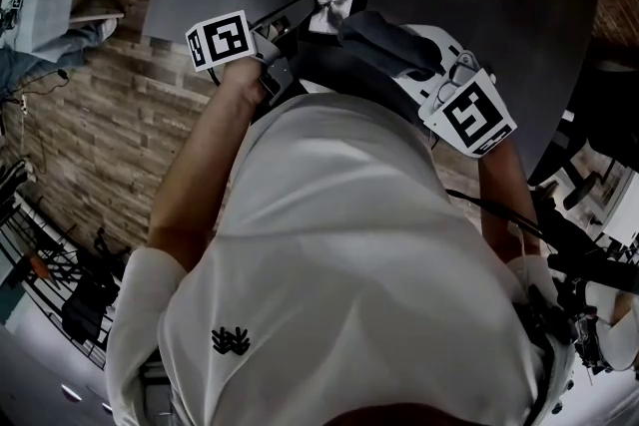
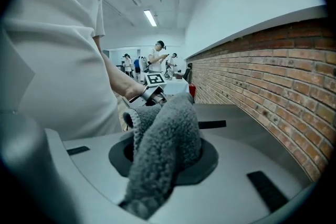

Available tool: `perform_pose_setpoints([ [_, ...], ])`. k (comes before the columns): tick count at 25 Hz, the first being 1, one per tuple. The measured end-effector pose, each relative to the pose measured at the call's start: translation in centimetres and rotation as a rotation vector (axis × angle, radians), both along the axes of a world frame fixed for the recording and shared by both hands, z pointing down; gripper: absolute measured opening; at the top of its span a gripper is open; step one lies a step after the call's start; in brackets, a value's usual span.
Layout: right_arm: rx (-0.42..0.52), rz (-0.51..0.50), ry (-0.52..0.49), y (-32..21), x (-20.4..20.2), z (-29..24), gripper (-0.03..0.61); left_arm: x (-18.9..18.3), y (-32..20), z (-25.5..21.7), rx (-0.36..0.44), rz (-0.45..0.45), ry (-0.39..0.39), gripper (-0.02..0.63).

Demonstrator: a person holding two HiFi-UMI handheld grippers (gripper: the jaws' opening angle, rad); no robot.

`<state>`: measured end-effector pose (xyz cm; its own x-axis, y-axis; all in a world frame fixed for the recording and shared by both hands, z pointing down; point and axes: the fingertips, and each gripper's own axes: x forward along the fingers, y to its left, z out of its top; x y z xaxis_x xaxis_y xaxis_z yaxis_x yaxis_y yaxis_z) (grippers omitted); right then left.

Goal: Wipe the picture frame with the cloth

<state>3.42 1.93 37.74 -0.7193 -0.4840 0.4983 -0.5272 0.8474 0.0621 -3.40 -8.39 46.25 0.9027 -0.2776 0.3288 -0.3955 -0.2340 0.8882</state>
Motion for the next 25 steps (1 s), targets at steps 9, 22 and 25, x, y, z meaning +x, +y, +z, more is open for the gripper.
perform_pose_setpoints([
  [9, 0.049, 0.185, -0.111, -4.5, 5.6, -3.1, 0.094, 1.1, 1.5, -2.0, 0.030, 0.116, 0.098, 0.077],
  [22, -0.216, 0.150, -0.280, -8.2, 7.5, 1.9, 0.092, 4.5, 6.4, -5.2, 0.075, 0.364, 0.246, 0.077],
  [25, -0.254, 0.116, -0.309, -7.7, 6.1, 2.4, 0.093, 4.9, 6.9, -6.1, 0.079, 0.387, 0.265, 0.077],
])
